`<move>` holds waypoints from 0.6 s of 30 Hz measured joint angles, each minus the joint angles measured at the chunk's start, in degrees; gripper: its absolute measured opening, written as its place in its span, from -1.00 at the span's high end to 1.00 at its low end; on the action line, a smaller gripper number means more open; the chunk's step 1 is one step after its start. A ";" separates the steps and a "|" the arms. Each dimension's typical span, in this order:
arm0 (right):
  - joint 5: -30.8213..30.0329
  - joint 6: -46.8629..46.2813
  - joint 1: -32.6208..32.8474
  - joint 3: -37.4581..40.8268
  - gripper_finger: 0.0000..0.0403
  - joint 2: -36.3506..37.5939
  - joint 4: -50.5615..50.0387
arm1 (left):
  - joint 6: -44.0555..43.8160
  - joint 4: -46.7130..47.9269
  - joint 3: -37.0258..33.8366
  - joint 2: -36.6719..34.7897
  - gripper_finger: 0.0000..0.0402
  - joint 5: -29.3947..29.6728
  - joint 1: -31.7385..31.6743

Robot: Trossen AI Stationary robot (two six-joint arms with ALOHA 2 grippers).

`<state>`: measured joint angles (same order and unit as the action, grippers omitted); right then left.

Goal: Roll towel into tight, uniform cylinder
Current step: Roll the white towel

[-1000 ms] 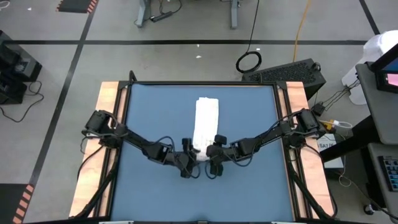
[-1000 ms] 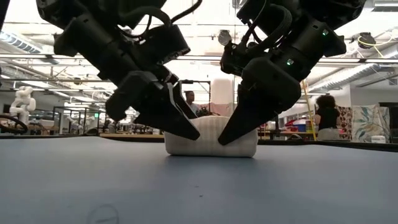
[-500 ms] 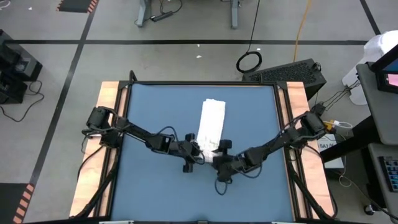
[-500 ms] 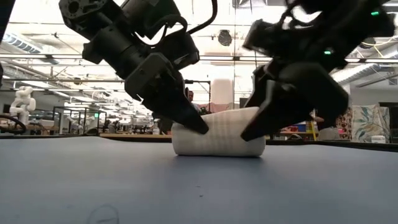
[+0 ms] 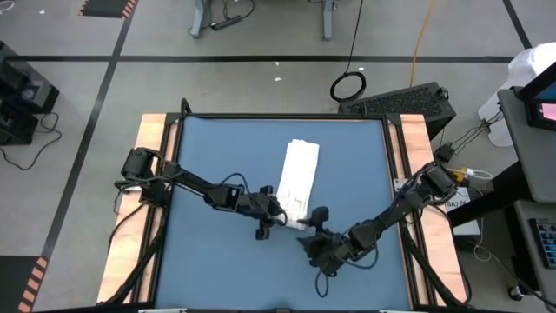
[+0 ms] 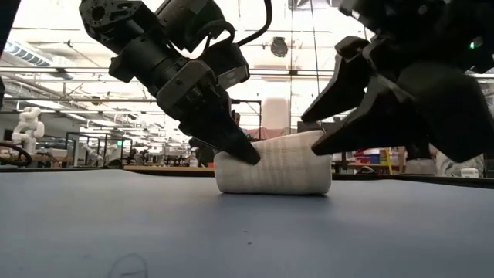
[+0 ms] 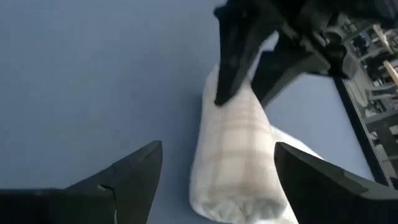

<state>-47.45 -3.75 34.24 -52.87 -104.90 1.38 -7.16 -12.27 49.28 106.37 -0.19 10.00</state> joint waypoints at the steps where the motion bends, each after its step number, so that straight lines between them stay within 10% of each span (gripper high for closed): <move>1: -0.06 -0.02 0.08 -0.04 -0.49 -0.16 0.91 | 0.00 0.00 0.00 0.00 0.34 -0.02 0.00; 18: 8.00 -13.60 -5.37 -0.21 -0.49 -0.15 -4.29 | 0.19 -0.19 -0.05 0.02 0.34 -0.22 0.04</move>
<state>-39.45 -17.35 28.86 -53.08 -105.06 -2.91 -6.96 -12.46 49.23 106.39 -0.40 10.04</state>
